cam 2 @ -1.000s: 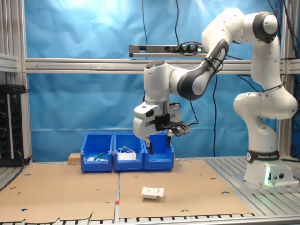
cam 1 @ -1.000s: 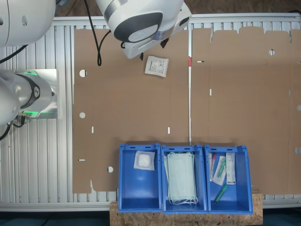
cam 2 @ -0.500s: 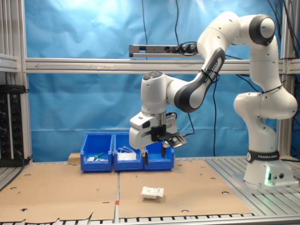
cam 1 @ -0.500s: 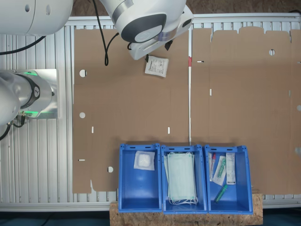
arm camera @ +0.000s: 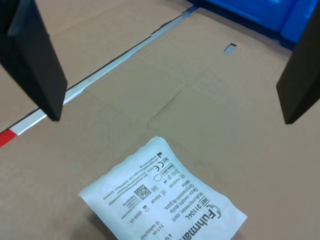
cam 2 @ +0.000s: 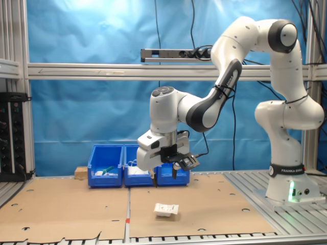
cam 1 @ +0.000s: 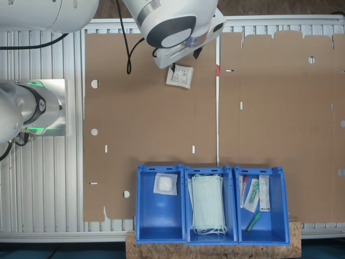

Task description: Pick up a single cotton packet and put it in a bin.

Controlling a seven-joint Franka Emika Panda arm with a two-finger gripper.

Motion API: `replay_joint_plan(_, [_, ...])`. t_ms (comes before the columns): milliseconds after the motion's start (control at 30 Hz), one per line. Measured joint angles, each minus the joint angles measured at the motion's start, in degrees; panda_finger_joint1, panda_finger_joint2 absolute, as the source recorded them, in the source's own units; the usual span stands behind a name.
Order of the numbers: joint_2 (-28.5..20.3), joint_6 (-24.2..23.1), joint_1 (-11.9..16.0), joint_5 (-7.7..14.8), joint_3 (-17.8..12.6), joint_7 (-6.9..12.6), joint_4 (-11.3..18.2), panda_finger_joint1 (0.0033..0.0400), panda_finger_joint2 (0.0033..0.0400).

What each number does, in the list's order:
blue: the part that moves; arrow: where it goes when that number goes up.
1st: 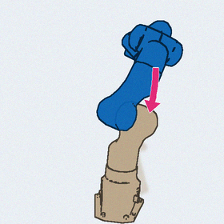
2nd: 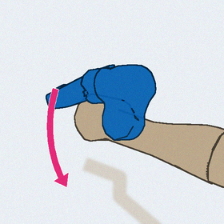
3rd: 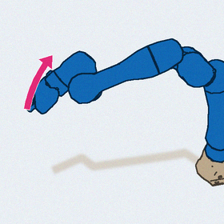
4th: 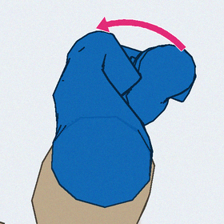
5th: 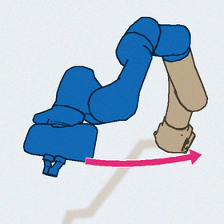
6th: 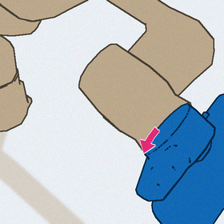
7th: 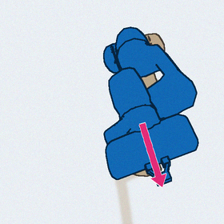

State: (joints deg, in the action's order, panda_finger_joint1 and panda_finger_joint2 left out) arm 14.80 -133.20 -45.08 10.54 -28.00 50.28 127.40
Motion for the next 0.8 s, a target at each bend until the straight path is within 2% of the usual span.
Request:
replay_joint_plan(367, [2.9,-2.3,0.0,-2.3,0.6,0.00,-0.6,0.0400,0.0400])
replay_joint_plan(800, [7.1,-5.0,0.0,-3.0,2.0,0.00,-1.2,0.0400,0.0400])
